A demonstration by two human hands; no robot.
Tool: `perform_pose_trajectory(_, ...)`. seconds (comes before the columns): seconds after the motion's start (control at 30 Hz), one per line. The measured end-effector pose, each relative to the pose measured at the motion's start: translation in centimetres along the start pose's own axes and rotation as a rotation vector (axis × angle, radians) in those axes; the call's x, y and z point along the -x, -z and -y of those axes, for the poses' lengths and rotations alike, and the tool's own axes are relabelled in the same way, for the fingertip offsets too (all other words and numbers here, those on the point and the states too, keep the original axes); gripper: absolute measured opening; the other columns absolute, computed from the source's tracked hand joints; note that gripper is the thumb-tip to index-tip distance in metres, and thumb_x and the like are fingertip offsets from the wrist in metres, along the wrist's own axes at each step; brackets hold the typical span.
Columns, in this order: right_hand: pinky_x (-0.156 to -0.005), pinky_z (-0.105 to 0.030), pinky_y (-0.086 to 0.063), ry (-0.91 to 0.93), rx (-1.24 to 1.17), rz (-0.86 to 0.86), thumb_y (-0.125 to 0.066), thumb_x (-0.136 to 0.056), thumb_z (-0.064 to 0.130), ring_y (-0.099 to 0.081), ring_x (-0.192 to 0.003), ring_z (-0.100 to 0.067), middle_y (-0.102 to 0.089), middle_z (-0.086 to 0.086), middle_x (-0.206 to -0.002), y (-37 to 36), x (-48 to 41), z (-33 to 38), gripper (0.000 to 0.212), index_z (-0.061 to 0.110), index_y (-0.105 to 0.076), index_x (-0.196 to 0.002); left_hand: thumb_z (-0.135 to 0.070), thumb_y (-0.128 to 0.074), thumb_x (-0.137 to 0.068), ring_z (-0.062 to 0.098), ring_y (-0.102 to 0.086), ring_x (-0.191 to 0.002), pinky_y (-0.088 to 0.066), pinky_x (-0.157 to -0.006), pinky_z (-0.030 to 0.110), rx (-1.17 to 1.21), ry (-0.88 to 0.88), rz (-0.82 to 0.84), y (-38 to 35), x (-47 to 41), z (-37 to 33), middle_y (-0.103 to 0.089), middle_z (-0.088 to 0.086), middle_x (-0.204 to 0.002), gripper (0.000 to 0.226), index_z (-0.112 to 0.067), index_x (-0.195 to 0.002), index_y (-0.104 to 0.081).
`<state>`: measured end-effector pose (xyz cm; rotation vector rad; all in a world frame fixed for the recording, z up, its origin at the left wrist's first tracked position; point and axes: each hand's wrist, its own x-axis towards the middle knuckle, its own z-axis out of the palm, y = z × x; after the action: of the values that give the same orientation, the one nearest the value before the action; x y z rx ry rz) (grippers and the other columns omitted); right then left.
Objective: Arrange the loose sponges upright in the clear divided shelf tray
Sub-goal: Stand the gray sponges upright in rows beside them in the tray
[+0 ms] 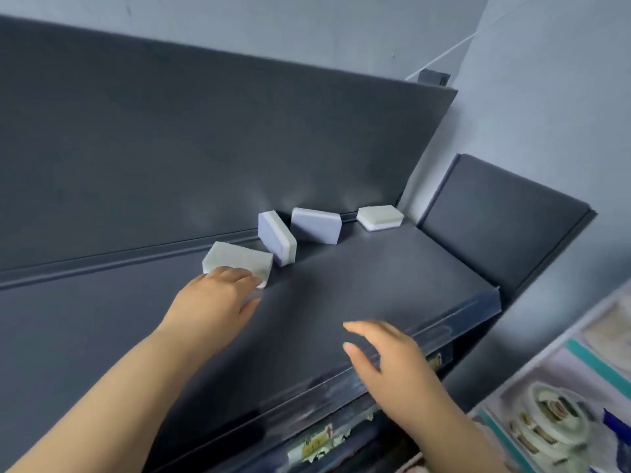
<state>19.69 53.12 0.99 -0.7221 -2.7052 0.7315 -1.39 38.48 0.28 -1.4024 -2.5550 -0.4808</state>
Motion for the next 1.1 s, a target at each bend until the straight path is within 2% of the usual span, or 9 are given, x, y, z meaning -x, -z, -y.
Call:
perform_pose_trajectory(0.13, -0.097, -0.012, -0.031, 0.164, -0.063, 0.045, -0.047, -0.093, 0.036, -0.04, -0.118, 0.005, -0.047, 0.022, -0.128, 0.5, -7.3, -1.5, 0.034, 0.033, -0.049, -0.127, -0.026, -0.044, -0.095, 0.013, -0.04, -0.128, -0.037, -0.095, 0.027, -0.093, 0.176, 0.051, -1.0, -3.8, -0.2, -0.044, -0.012, -0.14, 0.038, -0.027, -0.133, -0.049)
perform_pose_trajectory(0.27, -0.1, -0.019, -0.035, 0.294, -0.108, 0.123, -0.046, -0.094, 0.035, -0.04, -0.121, 0.0, -0.043, 0.018, -0.134, 1.1, -13.6, -2.2, 0.039, 0.032, -0.043, -0.132, -0.036, -0.034, -0.099, 0.005, -0.023, -0.137, -0.027, -0.103, 0.022, -0.13, 0.312, 0.155, -1.8, -6.2, -1.0, -0.023, -0.019, -0.15, 0.046, -0.035, -0.145, -0.025)
perform_pose_trajectory(0.5, -0.087, -0.033, -0.045, 0.587, 0.039, 0.17, -0.048, -0.091, 0.025, -0.04, -0.121, -0.016, -0.022, 0.009, -0.146, -0.8, -20.6, -0.6, 0.046, 0.03, -0.034, -0.135, -0.06, -0.041, -0.088, 0.016, -0.033, -0.125, -0.035, -0.096, 0.027, -0.309, 0.564, 0.233, -3.0, -8.2, -2.4, -0.036, -0.008, -0.135, 0.065, -0.035, -0.145, -0.022)
perform_pose_trajectory(0.6, -0.087, -0.035, -0.045, 0.611, 0.105, 0.214, -0.053, -0.09, 0.029, -0.035, -0.122, -0.023, -0.016, 0.0, -0.147, -2.6, -21.9, -0.2, 0.044, 0.03, -0.04, -0.132, -0.071, -0.046, -0.078, 0.017, -0.04, -0.116, -0.036, -0.089, 0.028, -0.332, 0.681, 0.256, -3.2, -8.4, -3.3, -0.04, -0.005, -0.121, 0.07, -0.033, -0.136, -0.039)
perform_pose_trajectory(0.7, -0.079, -0.034, -0.045, 0.567, 0.078, 0.236, -0.057, -0.088, 0.028, -0.041, -0.11, -0.026, -0.023, -0.004, -0.14, -3.8, -22.5, -0.6, 0.027, 0.021, -0.049, -0.112, -0.074, -0.051, -0.071, 0.018, -0.037, -0.115, -0.034, -0.09, 0.03, -0.316, 0.782, 0.198, -3.7, -8.0, -4.1, -0.037, -0.005, -0.117, 0.069, -0.035, -0.127, -0.046)
perform_pose_trajectory(0.77, -0.079, -0.032, -0.041, 0.561, 0.047, 0.213, -0.054, -0.089, 0.019, -0.044, -0.105, -0.027, -0.028, -0.004, -0.136, -3.9, -22.9, -1.2, 0.016, 0.016, -0.048, -0.103, -0.075, -0.053, -0.068, 0.018, -0.034, -0.116, -0.03, -0.093, 0.031, -0.315, 0.812, 0.132, -4.0, -7.5, -4.6, -0.036, -0.006, -0.122, 0.072, -0.034, -0.126, -0.044)
perform_pose_trajectory(0.9, -0.089, -0.016, -0.03, 0.573, -0.126, 0.212, -0.052, -0.081, 0.001, -0.036, -0.117, -0.018, -0.026, 0.001, -0.136, -2.6, -23.1, -2.8, 0.042, 0.016, -0.044, -0.12, -0.073, -0.056, -0.068, 0.017, -0.04, -0.114, -0.028, -0.089, 0.03, -0.293, 0.83, 0.075, -3.9, -7.1, -5.5, -0.052, -0.01, -0.118, 0.067, -0.027, -0.115, -0.039)
perform_pose_trajectory(1.0, -0.082, -0.007, -0.024, 0.518, -0.277, 0.147, -0.055, -0.077, 0.001, -0.031, -0.107, -0.005, -0.026, 0.01, -0.123, 0.1, -22.3, -4.1, 0.056, 0.021, -0.037, -0.126, -0.07, -0.06, -0.067, 0.017, -0.045, -0.107, -0.032, -0.083, 0.029, -0.24, 0.841, -0.024, -3.3, -7.3, -6.7, -0.057, -0.011, -0.11, 0.066, -0.027, -0.111, -0.037)
perform_pose_trajectory(1.1, -0.073, 0.0, -0.031, 0.467, -0.398, 0.124, -0.057, -0.078, 0.005, -0.037, -0.092, 0.008, -0.024, 0.015, -0.117, 2.9, -21.3, -5.9, 0.056, 0.032, -0.04, -0.124, -0.056, -0.071, -0.067, 0.016, -0.042, -0.109, -0.035, -0.082, 0.028, -0.03, 0.813, -0.263, -2.5, -7.8, -8.4, -0.049, -0.014, -0.112, 0.073, -0.033, -0.126, -0.034)
